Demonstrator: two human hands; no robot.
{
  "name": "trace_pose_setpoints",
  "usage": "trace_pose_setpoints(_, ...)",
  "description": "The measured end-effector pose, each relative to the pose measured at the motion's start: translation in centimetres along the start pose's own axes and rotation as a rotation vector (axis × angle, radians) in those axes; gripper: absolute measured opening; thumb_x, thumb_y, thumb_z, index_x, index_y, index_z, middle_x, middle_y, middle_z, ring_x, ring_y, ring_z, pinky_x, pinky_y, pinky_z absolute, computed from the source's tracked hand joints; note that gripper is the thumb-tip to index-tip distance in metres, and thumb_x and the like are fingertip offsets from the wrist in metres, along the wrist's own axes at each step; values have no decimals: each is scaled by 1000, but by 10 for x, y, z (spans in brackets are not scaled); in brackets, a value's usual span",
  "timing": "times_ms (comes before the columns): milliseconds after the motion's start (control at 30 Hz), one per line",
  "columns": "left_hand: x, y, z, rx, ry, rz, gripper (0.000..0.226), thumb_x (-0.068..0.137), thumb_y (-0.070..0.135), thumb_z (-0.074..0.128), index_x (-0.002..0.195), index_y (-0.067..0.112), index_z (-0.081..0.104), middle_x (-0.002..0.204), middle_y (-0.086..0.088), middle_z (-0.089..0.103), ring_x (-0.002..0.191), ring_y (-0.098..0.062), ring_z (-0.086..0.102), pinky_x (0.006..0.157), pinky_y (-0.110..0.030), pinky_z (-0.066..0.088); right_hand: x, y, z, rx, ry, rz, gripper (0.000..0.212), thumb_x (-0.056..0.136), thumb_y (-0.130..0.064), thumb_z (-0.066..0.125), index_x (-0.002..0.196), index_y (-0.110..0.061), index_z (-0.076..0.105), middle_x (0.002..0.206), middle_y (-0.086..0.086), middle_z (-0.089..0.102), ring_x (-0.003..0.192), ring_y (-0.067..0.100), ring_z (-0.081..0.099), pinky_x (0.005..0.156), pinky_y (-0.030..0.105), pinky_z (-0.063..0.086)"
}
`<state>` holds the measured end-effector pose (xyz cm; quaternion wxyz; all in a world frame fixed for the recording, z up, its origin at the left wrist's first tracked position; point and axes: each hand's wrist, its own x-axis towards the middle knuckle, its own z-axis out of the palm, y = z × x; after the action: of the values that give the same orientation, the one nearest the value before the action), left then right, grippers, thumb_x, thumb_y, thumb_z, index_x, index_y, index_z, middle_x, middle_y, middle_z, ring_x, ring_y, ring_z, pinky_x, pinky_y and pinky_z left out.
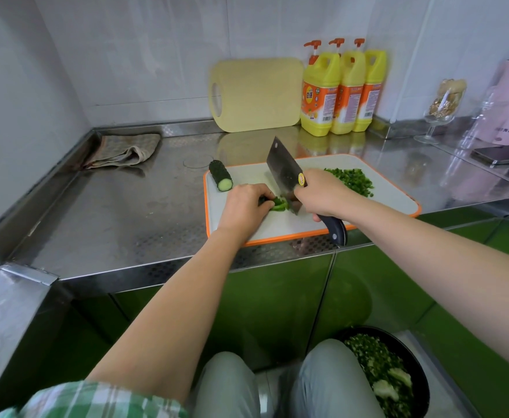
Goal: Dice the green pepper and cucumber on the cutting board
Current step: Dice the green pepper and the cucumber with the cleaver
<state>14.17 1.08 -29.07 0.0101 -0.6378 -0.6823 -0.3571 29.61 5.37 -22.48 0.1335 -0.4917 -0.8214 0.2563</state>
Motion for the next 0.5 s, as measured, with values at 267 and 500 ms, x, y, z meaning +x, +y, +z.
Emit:
trace_pose_setpoints(267,0,0,1,-3,17,-7,11,84,15,70,93,11,75,92,-4,74,88,-22,66,78,-29,49,-14,-16,-1,-133,-117,48,8,92,-4,39,86,-2,44,75,22,55,49,27,52,45,22,39)
trace_pose_setpoints(500,0,-1,2,11,3,9,13,84,14,68,94,10,75,90,-8,74,86,-25,65,76,-36,50,-3,-22,10,-167,-100,65,9,91,-2,45,82,-1,48,67,15,51,51,28,54,47,25,41)
